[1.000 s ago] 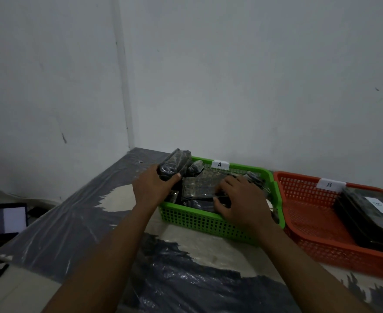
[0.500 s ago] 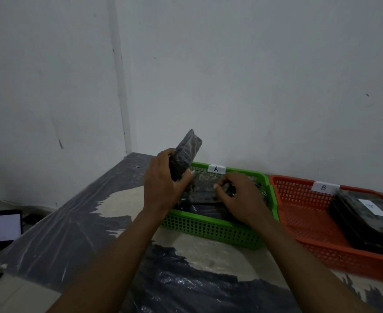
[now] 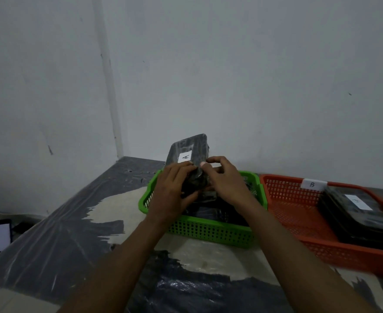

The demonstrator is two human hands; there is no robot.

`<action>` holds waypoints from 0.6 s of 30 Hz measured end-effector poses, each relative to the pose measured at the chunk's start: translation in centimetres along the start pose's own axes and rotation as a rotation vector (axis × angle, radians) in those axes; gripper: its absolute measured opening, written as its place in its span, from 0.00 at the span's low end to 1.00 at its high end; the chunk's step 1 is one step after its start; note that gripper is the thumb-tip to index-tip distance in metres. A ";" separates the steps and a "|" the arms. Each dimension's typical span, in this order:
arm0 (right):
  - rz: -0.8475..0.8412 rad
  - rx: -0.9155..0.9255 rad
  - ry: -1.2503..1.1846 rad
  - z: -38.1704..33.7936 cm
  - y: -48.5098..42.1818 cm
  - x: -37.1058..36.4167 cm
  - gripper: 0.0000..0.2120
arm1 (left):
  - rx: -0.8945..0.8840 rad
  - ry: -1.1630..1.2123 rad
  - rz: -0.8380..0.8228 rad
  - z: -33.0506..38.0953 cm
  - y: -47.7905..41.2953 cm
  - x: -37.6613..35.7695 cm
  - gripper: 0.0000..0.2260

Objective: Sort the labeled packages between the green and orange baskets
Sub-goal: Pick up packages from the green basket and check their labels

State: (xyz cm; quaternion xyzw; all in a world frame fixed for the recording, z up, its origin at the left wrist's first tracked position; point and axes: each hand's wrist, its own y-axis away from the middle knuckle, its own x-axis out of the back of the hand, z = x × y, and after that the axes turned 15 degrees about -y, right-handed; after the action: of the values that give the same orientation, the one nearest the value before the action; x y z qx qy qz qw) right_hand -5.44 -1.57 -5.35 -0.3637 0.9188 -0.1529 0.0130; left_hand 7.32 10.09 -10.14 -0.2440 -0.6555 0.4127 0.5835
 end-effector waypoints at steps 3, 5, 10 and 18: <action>0.024 -0.024 -0.057 -0.1 -0.3 0.5 0.17 | 0.004 0.065 0.020 -0.2 -0.4 0.4 0.29; 0.027 -0.063 -0.178 -0.3 -0.4 0.5 0.17 | 0.173 0.127 0.088 0.3 -0.7 0.6 0.29; 0.030 -0.094 -0.581 -1.3 -0.8 -0.2 0.20 | 0.790 0.677 0.064 2.5 -2.5 1.4 0.38; -0.045 -0.092 -0.469 -1.5 -1.1 0.4 0.29 | 0.857 1.046 0.087 0.5 -4.6 1.5 0.22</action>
State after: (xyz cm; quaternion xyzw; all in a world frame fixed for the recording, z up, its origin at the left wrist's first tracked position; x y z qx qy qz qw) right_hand -5.19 -2.17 -3.61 -0.4098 0.8883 -0.0225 0.2060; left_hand 7.29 8.68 -5.50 -0.1846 -0.0550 0.4869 0.8519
